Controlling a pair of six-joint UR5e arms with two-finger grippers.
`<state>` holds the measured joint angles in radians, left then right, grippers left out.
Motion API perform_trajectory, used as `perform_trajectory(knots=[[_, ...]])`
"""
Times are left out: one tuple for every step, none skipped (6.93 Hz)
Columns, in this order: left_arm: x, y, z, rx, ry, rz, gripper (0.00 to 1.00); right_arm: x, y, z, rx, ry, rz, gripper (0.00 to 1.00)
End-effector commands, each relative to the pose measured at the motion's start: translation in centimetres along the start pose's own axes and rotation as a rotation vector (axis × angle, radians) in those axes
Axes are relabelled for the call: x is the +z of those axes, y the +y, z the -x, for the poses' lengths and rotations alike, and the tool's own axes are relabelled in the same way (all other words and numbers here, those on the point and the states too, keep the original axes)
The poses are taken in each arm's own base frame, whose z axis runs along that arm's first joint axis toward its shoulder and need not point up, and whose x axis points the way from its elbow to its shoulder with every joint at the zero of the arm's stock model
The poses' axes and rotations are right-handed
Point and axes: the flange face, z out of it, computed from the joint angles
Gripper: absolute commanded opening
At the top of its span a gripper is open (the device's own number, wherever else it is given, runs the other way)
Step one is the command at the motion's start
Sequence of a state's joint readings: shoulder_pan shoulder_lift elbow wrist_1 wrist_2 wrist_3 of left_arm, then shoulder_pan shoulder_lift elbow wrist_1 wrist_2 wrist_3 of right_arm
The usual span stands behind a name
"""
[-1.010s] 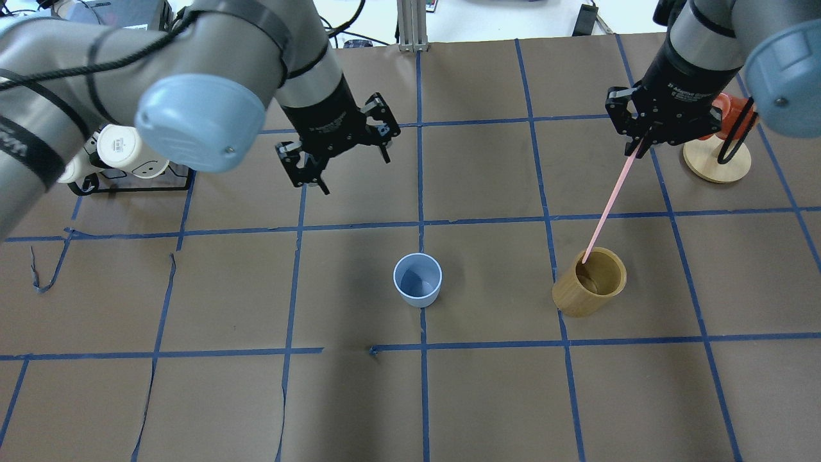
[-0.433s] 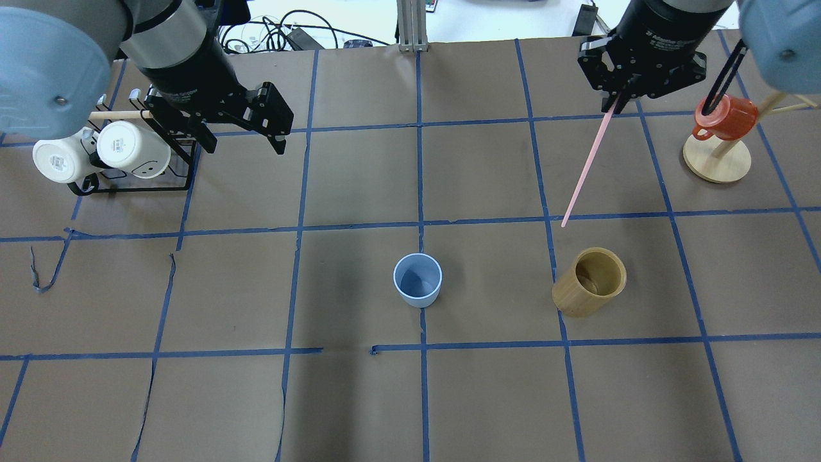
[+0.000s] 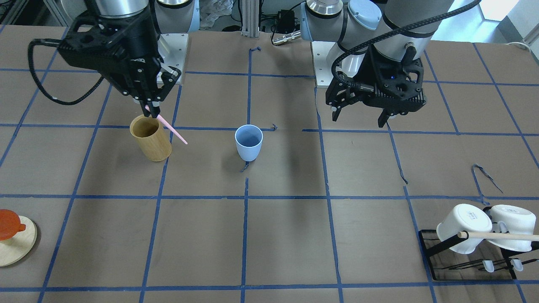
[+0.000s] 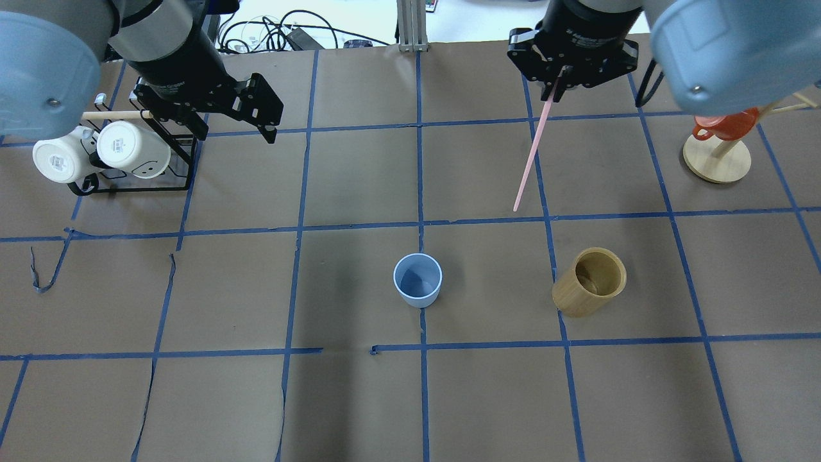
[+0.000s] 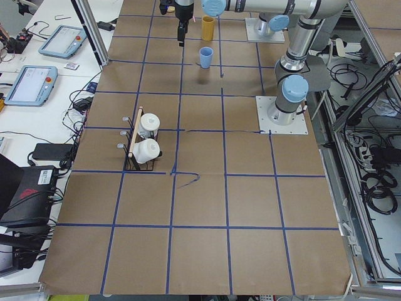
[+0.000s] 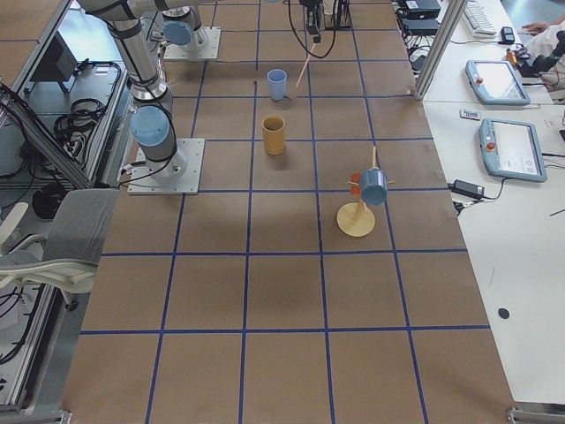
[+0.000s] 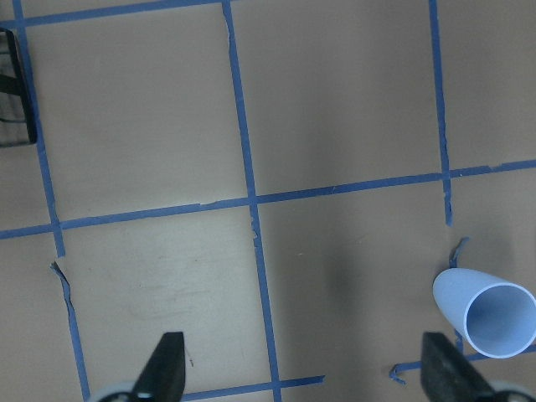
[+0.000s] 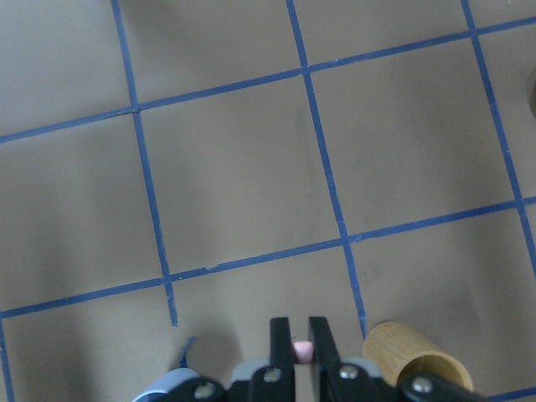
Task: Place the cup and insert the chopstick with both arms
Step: 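Carry the pink chopstick with the right gripper over the blue cup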
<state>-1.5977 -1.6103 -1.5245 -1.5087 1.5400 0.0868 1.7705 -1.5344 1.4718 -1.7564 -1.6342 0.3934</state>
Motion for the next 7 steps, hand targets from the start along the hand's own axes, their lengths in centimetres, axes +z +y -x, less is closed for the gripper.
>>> perform_trajectory(knots=[[-0.1, 0.0, 0.1, -0.003, -0.001, -0.003, 1.0, 0.3, 4.4, 7.7, 0.026, -0.005, -0.085, 0.14], [-0.1, 0.0, 0.1, -0.003, -0.001, -0.005, 1.0, 1.2, 6.0, 10.2, 0.044, -0.023, -0.1, 0.14], [-0.2, 0.0, 0.1, -0.003, -0.001, -0.006, 1.0, 1.9, 7.7, 11.4, 0.055, -0.024, -0.091, 0.14], [-0.2, 0.0, 0.1, -0.003, -0.001, -0.006, 1.0, 3.2, 8.9, 11.6, 0.045, 0.007, -0.083, 0.14], [-0.2, 0.0, 0.1, -0.003, -0.001, -0.006, 1.0, 4.2, 9.8, 11.7, 0.033, 0.021, -0.07, 0.15], [-0.4, -0.1, 0.1, -0.018, -0.002, -0.008, 1.0, 4.7, 10.1, 11.7, 0.034, 0.027, -0.06, 0.16], [-0.4, 0.1, 0.1, -0.037, -0.004, -0.008, 1.0, 4.8, 10.2, 11.6, 0.036, 0.029, -0.053, 0.17]])
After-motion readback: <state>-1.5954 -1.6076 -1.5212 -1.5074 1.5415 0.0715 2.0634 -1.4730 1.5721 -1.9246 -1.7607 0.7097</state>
